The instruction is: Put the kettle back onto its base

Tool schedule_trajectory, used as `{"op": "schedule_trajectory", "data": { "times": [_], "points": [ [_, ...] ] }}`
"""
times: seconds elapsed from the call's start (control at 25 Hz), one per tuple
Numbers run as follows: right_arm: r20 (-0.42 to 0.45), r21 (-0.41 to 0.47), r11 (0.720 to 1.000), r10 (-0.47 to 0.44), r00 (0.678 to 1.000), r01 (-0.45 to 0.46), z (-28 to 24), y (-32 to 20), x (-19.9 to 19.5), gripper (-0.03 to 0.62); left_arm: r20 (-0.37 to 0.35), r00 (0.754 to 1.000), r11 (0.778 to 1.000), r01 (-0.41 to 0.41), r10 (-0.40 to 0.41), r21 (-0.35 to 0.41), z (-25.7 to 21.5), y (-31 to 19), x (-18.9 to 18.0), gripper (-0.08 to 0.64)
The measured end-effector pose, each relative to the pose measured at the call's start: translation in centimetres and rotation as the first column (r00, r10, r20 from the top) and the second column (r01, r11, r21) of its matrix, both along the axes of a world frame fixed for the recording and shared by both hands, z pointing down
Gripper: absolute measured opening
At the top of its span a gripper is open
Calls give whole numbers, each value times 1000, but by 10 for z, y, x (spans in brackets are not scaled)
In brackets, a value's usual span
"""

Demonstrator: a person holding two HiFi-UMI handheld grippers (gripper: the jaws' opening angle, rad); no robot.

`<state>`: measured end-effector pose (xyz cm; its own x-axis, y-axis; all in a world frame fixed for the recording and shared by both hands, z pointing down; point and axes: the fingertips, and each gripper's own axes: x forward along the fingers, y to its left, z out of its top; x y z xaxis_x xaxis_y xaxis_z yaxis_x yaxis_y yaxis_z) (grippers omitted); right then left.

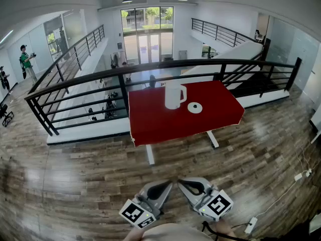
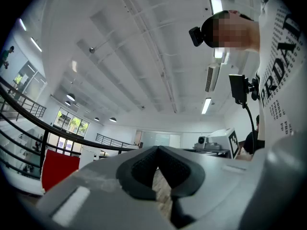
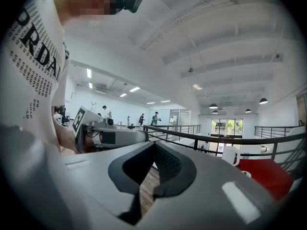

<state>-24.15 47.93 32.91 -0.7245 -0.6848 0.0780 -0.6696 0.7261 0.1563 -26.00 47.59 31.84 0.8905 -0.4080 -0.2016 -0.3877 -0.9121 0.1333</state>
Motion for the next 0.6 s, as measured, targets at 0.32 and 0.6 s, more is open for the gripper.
{"op": "schedule_trajectory", "data": {
  "times": [0.32,0.6],
  "points": [
    [-9,-2,1000,6,1000,-6,1,-1,0,2,-3,1000,1000,-3,3,1,-3,1,1,2],
    [24,52,997,-50,998,48,-10,10,-4,2,2,1000,1000,-15,15,6,-5,6,7,2]
  ]
}}
